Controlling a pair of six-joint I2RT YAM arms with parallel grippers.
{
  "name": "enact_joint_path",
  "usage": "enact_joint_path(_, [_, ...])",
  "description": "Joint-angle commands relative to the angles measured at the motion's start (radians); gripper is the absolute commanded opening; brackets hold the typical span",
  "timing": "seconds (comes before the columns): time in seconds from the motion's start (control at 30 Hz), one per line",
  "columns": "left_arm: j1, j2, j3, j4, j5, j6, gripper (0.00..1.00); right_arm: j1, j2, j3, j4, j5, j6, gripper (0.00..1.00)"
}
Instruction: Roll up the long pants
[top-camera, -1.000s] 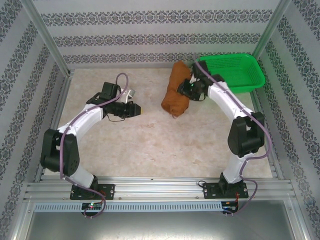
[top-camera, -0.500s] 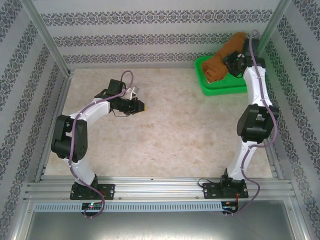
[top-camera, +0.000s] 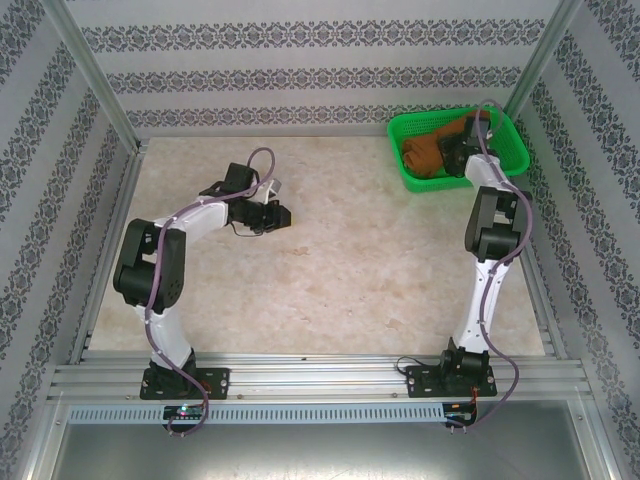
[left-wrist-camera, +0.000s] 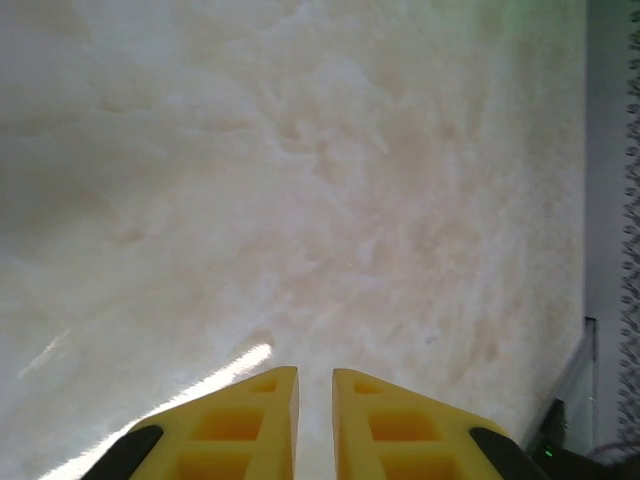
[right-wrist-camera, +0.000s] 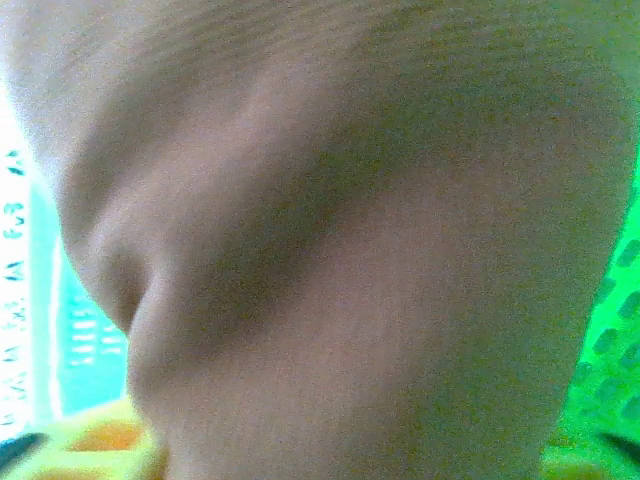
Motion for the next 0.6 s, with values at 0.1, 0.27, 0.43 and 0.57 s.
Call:
enact_joint_path(0.1, [-0.007,-0.025,0.128,0.004,-0.22,0.097,0.18,0.075,-0.285,0.066,-0.156,0.319,-0.38,0.98])
enact_joint_path(0.27, [-0.005,-0.034,0.195,-0.007,-0.389,0.16,0.17,0.17,-0.513,-0.071,-0.179,0.387,-0.598,0.98])
enact_joint_path(0.43, [0.001,-0.202,-0.006,0.187,-0.747,0.233,0.11,0.339,-0.768,-0.433,-0.074,0.482,-0.834,0.98])
enact_joint_path(0.57, [0.02,-0.354,-0.279,0.493,-1.004,0.372,0.18,0.467,-0.954,-0.787,0.089,0.577,-0.922,0.98])
